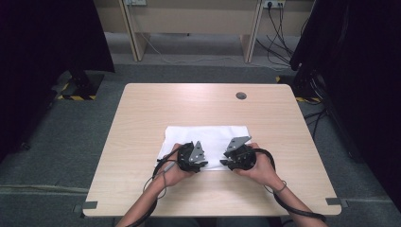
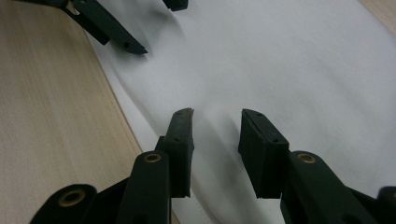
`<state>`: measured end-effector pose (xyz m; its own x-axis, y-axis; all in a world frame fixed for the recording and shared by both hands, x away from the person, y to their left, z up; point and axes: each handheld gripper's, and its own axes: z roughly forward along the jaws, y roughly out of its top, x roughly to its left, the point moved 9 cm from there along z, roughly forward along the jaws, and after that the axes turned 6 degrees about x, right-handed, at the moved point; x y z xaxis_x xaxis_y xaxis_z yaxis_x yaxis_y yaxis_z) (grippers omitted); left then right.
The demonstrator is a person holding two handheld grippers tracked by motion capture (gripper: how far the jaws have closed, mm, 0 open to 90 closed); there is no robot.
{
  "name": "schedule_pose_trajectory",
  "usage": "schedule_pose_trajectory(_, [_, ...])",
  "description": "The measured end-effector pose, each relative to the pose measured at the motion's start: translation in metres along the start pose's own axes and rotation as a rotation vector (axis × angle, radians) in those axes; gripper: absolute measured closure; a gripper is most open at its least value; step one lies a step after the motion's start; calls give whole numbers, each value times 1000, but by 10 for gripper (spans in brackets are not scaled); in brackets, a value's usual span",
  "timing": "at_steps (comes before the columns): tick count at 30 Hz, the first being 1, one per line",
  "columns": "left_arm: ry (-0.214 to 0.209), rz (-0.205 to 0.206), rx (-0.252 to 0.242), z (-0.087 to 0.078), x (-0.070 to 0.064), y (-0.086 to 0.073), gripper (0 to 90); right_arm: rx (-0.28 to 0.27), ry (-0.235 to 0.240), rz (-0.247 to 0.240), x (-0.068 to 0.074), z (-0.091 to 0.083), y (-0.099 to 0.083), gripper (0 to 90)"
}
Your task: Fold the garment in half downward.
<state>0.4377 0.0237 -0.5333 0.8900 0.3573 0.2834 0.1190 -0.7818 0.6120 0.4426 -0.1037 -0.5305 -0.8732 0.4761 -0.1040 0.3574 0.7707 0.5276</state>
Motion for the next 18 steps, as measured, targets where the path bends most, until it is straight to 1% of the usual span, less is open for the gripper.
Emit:
schedule_pose_trajectory(2, [-3, 1, 1, -1, -1, 0, 552, 6, 8, -5, 1, -1, -1, 652])
schedule_pose_trajectory(5, [1, -12, -3, -4, 0, -1, 533, 10, 20, -10, 5, -3, -4, 637])
schedule_pose_trajectory(7, [19, -27, -16, -11, 5, -3, 525, -6, 22, 3, 3, -8, -5, 630])
schedule_pose_trajectory(8, [29, -35, -20, -16, 7, -5, 521, -11, 13, 12, 1, -12, -7, 628])
schedule_pose_trajectory(10, [59, -62, -33, -27, 15, -11, 516, -19, -23, 27, -9, -20, -13, 625])
schedule_pose_trajectory(11, [72, -80, -39, -32, 20, -15, 514, -24, -36, 47, -15, -24, -18, 626])
schedule_pose_trajectory(12, [89, -95, -34, -36, 24, -21, 513, -35, -38, 71, -21, -27, -22, 627])
schedule_pose_trajectory(13, [105, -113, -26, -39, 29, -26, 511, -38, -52, 93, -26, -31, -26, 627])
schedule_pose_trajectory(14, [112, -124, -17, -41, 33, -31, 509, -32, -67, 105, -32, -32, -31, 627])
schedule_pose_trajectory(15, [124, -146, -3, -42, 37, -38, 509, -26, -72, 115, -35, -33, -35, 628])
schedule_pose_trajectory(16, [133, -154, 12, -43, 40, -43, 508, -20, -79, 125, -38, -34, -39, 627])
schedule_pose_trajectory(18, [138, -167, 31, -43, 42, -51, 508, -1, -88, 124, -40, -33, -46, 627])
